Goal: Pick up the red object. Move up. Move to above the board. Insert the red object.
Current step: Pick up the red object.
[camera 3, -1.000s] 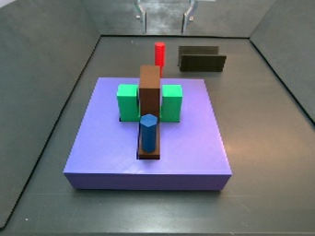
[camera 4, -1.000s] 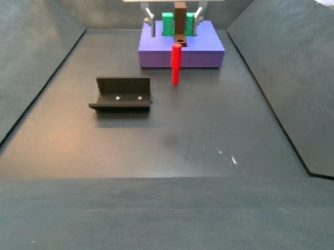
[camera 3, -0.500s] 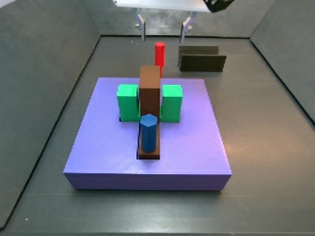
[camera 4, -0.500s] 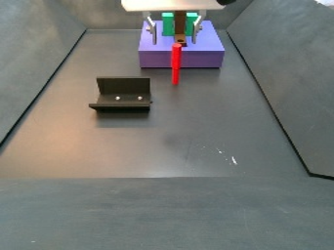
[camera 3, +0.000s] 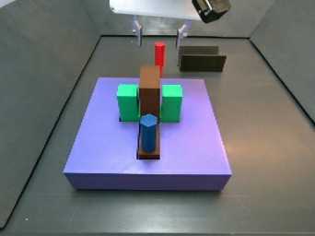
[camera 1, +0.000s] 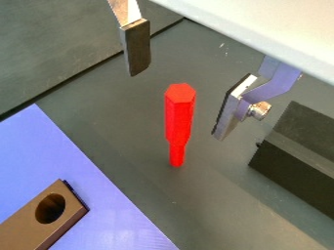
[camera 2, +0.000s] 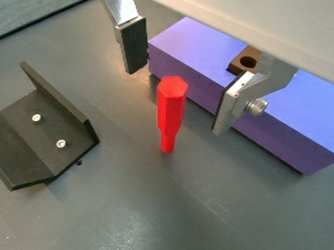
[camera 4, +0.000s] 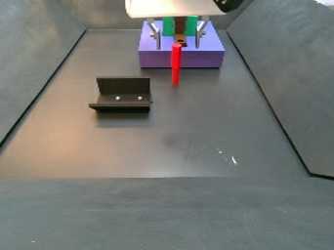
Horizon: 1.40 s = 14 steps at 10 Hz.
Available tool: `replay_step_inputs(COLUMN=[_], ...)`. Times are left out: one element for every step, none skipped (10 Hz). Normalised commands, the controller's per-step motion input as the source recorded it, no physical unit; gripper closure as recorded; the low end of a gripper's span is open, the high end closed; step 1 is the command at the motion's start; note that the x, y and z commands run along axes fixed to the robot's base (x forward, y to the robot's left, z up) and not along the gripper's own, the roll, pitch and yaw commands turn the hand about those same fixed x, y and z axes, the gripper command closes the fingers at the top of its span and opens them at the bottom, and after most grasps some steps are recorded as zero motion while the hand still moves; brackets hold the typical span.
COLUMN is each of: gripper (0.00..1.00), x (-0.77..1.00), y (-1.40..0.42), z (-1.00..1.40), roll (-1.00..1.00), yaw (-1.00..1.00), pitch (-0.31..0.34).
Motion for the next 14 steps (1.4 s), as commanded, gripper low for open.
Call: replay_step_inputs(gripper=[0.0,0.0,0.0,0.0,0.0,0.0,0.0,0.0,1.0,1.0,1.0,1.0,1.0,1.0], x=[-0.02,-0.04,-0.1,-0.05,-0.02,-0.03,-0.04,0.0,0.0,0.0,0.0,0.0,0.0,0.0], y=[0.0,0.0,0.0,0.0,0.0,0.0,0.0,0.0,0.0,0.0,0.0,0.0,0.0,0.0], z=[-0.19,-0.26,-0.28,-0.26,-0.26,-0.23,-0.21,0.0,0.0,0.0,0.0,0.0,0.0,0.0], roll=[0.09,0.11,0.13,0.15,0.15,0.15,0.12,0.0,0.0,0.0,0.0,0.0,0.0,0.0], yaw=[0.0,0.0,0.0,0.0,0.0,0.0,0.0,0.0,0.0,0.0,0.0,0.0,0.0,0.0], pitch=[-0.006,-0.011,-0.027,-0.01,0.0,0.0,0.0,0.0,0.0,0.0,0.0,0.0,0.0,0.0])
